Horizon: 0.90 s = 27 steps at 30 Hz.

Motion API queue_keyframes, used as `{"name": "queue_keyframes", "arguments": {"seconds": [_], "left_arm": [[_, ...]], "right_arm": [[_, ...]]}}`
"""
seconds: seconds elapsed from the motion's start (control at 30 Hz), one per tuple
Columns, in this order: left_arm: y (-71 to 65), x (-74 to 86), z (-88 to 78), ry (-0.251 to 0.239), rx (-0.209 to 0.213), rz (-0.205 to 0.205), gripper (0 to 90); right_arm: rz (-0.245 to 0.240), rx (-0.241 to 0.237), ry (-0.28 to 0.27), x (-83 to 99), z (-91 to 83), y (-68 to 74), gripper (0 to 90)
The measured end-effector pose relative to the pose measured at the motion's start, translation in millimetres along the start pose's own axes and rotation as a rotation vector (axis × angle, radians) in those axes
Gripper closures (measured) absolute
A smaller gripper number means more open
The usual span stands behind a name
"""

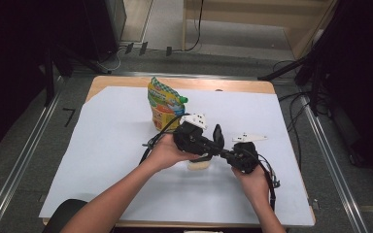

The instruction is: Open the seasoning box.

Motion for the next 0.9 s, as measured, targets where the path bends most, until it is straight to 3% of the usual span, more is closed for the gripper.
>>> {"name": "queue_keyframes", "arguments": {"seconds": [0.2,0.33,0.57,0.77,0.9], "left_arm": [[0.9,-1.0,-13.2,-0.016,-0.008,-0.01,70.5],[5.6,1.3,-26.9,-0.035,-0.012,-0.045,67.8],[14.2,6.4,-46.1,-0.062,-0.015,-0.112,64.6],[19.4,10.7,-63.1,-0.065,-0.054,-0.1,59.7],[23.7,17.4,-77.7,-0.044,-0.089,-0.082,54.8]], "right_arm": [[-0.016,0.001,-0.019,-1.1,-8.3,-1.4,90.0],[-0.009,-0.021,-0.035,-0.5,-19.8,-2.7,90.0],[-0.04,-0.047,-0.024,10.3,-34.6,10.1,86.1],[-0.055,-0.089,-0.018,22.8,-45.4,27.0,80.4],[-0.095,-0.112,-0.003,30.3,-44.6,42.7,76.7]]}}
Point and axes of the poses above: each handheld gripper's, and its own axes: z roughly forward along the jaws, x roughly out of its underside, y roughly to its left, the point moved 7 cm from there along z, roughly forward along the jaws, and after that the axes turned 12 degrees about z, right-handed, at the moved point
